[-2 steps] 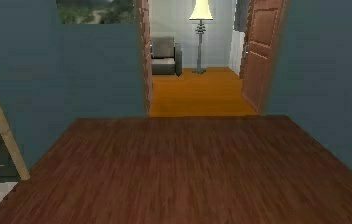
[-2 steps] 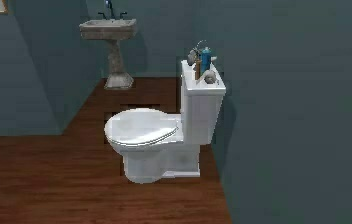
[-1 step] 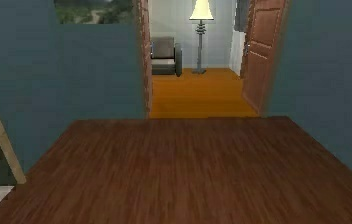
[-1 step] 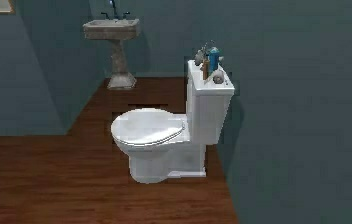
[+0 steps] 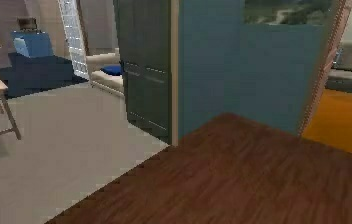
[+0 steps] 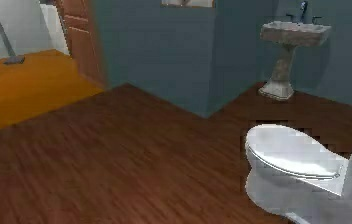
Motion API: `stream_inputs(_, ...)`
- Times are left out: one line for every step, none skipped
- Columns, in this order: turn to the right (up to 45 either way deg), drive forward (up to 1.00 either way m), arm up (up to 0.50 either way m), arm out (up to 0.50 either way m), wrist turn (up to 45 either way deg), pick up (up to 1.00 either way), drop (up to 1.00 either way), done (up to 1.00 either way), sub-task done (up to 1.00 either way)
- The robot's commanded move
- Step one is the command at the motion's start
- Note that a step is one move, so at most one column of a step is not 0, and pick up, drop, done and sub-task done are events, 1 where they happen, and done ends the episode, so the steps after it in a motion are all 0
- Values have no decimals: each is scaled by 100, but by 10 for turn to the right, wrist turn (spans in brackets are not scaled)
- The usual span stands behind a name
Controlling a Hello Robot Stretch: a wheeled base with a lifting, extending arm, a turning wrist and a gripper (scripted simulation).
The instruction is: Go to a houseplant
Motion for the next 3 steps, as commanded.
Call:
stream_inputs(-270,0,0,0,0,0,0,0,0)
stream_inputs(0,30,0,0,0,0,0,0,0)
stream_inputs(-450,0,0,0,0,0,0,0,0)
